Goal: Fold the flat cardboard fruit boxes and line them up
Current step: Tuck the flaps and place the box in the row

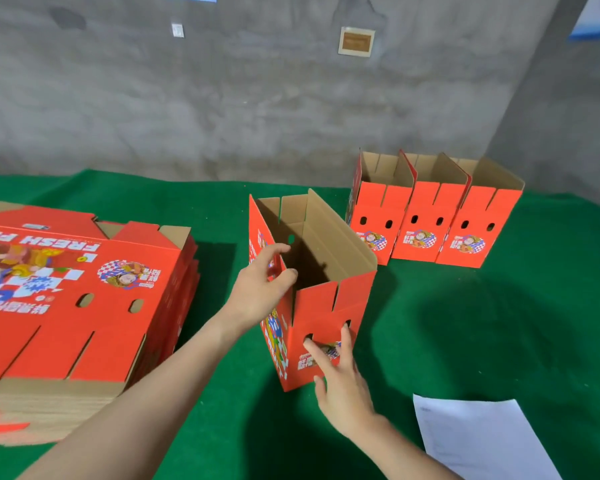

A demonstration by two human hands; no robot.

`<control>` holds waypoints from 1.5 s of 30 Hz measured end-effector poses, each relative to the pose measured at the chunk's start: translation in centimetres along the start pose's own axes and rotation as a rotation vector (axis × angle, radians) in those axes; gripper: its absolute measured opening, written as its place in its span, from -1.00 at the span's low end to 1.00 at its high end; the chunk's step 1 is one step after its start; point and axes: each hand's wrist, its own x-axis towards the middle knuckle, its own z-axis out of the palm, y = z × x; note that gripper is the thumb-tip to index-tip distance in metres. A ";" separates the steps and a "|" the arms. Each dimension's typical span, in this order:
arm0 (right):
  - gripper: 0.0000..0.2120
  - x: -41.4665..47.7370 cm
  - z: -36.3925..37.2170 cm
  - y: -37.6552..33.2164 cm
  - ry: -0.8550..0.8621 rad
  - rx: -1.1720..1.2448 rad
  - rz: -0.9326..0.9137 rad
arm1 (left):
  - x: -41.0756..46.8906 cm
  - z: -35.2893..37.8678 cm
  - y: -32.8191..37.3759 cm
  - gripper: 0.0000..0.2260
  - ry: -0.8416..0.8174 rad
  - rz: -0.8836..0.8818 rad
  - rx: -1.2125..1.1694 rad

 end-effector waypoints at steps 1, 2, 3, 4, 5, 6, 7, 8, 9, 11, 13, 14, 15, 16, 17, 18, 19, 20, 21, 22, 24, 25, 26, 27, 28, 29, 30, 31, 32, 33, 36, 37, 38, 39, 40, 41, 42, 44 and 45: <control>-0.35 0.7 -0.1 0.0 -0.032 -0.020 -0.008 | 0.7 -0.3 -0.2 -0.69 -0.015 -0.027 -0.055; -0.33 1.5 -0.2 0.0 -0.062 -0.041 -0.010 | 1.5 -0.4 -0.5 -0.69 -0.031 -0.059 -0.114; -0.31 2.4 -0.4 0.0 -0.086 -0.060 -0.009 | 2.4 -0.5 -0.7 -0.69 -0.048 -0.084 -0.169; -0.30 3.5 -0.6 0.0 -0.104 -0.075 -0.009 | 3.3 -0.4 -0.9 -0.68 -0.062 -0.094 -0.205; -0.29 4.6 -0.7 0.1 -0.116 -0.086 -0.010 | 4.3 -0.2 -1.1 -0.64 -0.067 -0.088 -0.213; -0.28 5.9 -0.9 0.3 -0.124 -0.097 -0.010 | 5.4 0.0 -1.4 -0.59 -0.063 -0.071 -0.190; -0.26 7.2 -1.1 0.5 -0.130 -0.107 -0.005 | 6.5 0.2 -1.8 -0.54 -0.059 -0.054 -0.156; -0.24 8.5 -1.2 0.7 -0.135 -0.115 0.002 | 7.5 0.4 -2.1 -0.50 -0.058 -0.049 -0.128; -0.22 10.0 -1.4 1.0 -0.139 -0.121 0.009 | 8.6 0.4 -2.5 -0.48 -0.063 -0.059 -0.111; -0.18 13.1 -1.7 1.5 -0.144 -0.128 0.024 | 10.8 0.2 -3.6 -0.51 -0.104 -0.069 -0.059; -0.16 16.3 -1.8 2.0 -0.148 -0.130 0.051 | 12.9 -0.1 -5.0 -0.56 -0.179 -0.033 -0.003; -0.15 17.9 -1.8 2.3 -0.148 -0.126 0.068 | 13.8 -0.2 -5.6 -0.55 -0.234 -0.007 0.028; -0.15 19.5 -1.7 2.6 -0.145 -0.121 0.082 | 14.7 -0.1 -6.3 -0.53 -0.301 0.018 0.065; -0.14 21.0 -1.6 2.9 -0.138 -0.119 0.092 | 15.7 0.0 -6.9 -0.50 -0.368 0.038 0.112; -0.13 22.4 -1.4 3.2 -0.128 -0.119 0.098 | 16.5 0.0 -7.6 -0.48 -0.421 0.057 0.182; -0.11 23.8 -1.2 3.5 -0.114 -0.121 0.100 | 17.4 -0.3 -8.3 -0.46 -0.443 0.076 0.280; -0.09 25.2 -1.0 4.0 -0.098 -0.125 0.100 | 18.3 -0.8 -9.2 -0.44 -0.420 0.086 0.405; -0.08 26.4 -0.9 4.4 -0.083 -0.132 0.104 | 18.9 -1.6 -10.1 -0.42 -0.357 0.080 0.552; -0.06 27.6 -0.9 4.8 -0.073 -0.141 0.116 | 19.3 -2.6 -11.0 -0.40 -0.286 0.045 0.715; -0.04 28.8 -1.0 5.3 -0.064 -0.147 0.132 | 19.4 -3.6 -11.9 -0.38 -0.230 -0.027 0.875; -0.01 31.2 -1.2 6.0 -0.044 -0.149 0.162 | 19.0 -5.7 -13.8 -0.37 -0.204 -0.260 1.125; -0.02 32.3 -1.4 6.4 -0.035 -0.146 0.173 | 18.6 -6.6 -14.6 -0.38 -0.205 -0.380 1.200; -0.04 33.2 -1.5 6.8 -0.029 -0.139 0.182 | 18.2 -7.2 -15.5 -0.40 -0.196 -0.472 1.254; -0.10 34.1 -1.7 7.2 -0.025 -0.128 0.189 | 17.8 -7.5 -16.3 -0.44 -0.182 -0.519 1.301; -0.19 34.9 -1.8 7.6 -0.020 -0.113 0.194 | 17.6 -7.5 -16.9 -0.50 -0.169 -0.530 1.350; -0.29 35.5 -1.9 7.8 -0.011 -0.095 0.201 | 17.6 -7.4 -17.2 -0.54 -0.164 -0.528 1.396; -0.39 36.1 -1.8 8.0 0.004 -0.079 0.210 | 17.8 -7.0 -17.4 -0.55 -0.161 -0.528 1.431; -0.47 36.5 -1.7 8.1 0.028 -0.074 0.219 | 18.1 -6.7 -17.4 -0.55 -0.161 -0.539 1.453; -0.53 36.9 -1.5 8.1 0.058 -0.080 0.228 | 18.4 -6.5 -17.4 -0.55 -0.166 -0.553 1.470; -0.58 37.2 -1.3 8.2 0.090 -0.097 0.238 | 18.6 -6.2 -17.3 -0.55 -0.174 -0.561 1.488; -0.66 37.8 -1.0 9.4 0.160 -0.185 0.266 | 18.7 -6.0 -17.4 -0.55 -0.180 -0.528 1.569; -0.67 37.8 -1.0 10.0 0.163 -0.221 0.272 | 18.6 -6.1 -17.6 -0.56 -0.180 -0.512 1.592; -0.67 37.7 -1.2 10.8 0.160 -0.255 0.279 | 18.6 -6.1 -17.6 -0.57 -0.177 -0.499 1.605; -0.66 37.6 -1.6 11.6 0.158 -0.282 0.291 | 18.6 -6.2 -17.7 -0.58 -0.175 -0.491 1.612; -0.66 37.4 -2.0 12.6 0.162 -0.301 0.308 | 18.6 -6.1 -17.7 -0.59 -0.175 -0.486 1.614; -0.67 37.3 -2.5 13.5 0.172 -0.310 0.323 | 18.6 -6.0 -17.8 -0.59 -0.175 -0.483 1.616; -0.67 37.1 -3.1 14.5 0.182 -0.311 0.334 | 18.6 -5.9 -17.9 -0.58 -0.176 -0.482 1.615; -0.68 36.8 -4.0 16.3 0.184 -0.292 0.357 | 18.6 -5.7 -18.2 -0.58 -0.167 -0.480 1.616; -0.69 36.7 -4.3 17.3 0.182 -0.280 0.372 | 18.6 -5.7 -18.4 -0.59 -0.152 -0.476 1.619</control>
